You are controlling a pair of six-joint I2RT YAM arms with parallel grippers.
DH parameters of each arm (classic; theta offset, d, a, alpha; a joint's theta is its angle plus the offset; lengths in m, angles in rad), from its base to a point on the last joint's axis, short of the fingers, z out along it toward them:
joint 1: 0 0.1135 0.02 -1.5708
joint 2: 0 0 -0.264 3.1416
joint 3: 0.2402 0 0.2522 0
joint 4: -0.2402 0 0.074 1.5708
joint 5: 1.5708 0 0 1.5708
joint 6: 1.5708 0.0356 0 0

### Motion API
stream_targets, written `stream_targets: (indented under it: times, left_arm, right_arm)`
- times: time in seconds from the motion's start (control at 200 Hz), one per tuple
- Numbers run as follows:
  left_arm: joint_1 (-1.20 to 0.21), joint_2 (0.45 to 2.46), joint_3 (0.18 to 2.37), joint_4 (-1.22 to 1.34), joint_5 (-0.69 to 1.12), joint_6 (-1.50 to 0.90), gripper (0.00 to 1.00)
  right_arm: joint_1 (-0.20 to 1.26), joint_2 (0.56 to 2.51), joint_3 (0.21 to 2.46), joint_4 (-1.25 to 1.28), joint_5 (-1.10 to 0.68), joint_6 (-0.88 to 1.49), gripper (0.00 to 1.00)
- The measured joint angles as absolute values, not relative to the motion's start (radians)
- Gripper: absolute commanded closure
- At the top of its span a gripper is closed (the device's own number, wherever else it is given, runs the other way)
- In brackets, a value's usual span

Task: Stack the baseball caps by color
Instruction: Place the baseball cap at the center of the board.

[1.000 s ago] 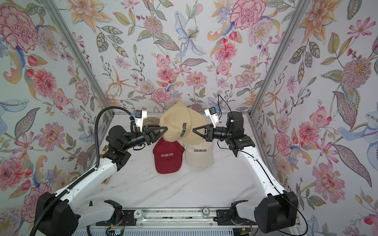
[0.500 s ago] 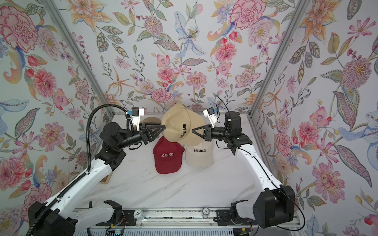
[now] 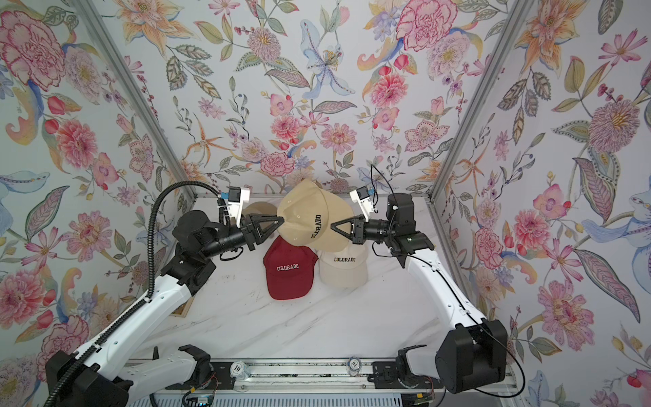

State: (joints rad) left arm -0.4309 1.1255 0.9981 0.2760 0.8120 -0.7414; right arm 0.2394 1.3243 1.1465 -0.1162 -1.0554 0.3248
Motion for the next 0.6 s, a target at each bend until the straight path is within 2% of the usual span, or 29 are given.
stream_targets:
  times: [0.315, 0.601]
  left_arm:
    - [-0.403, 1.097, 1.029, 0.126, 0.754, -0.691, 1.00]
    - [-0.369, 1.092, 1.031, 0.095, 0.783, -0.691, 1.00]
  right_arm:
    - [0.239, 1.326, 1.116, -0.067, -1.081, 0.334, 1.00]
    - [0.225, 1.320, 0.968, 0.244, -1.216, 0.483, 1.00]
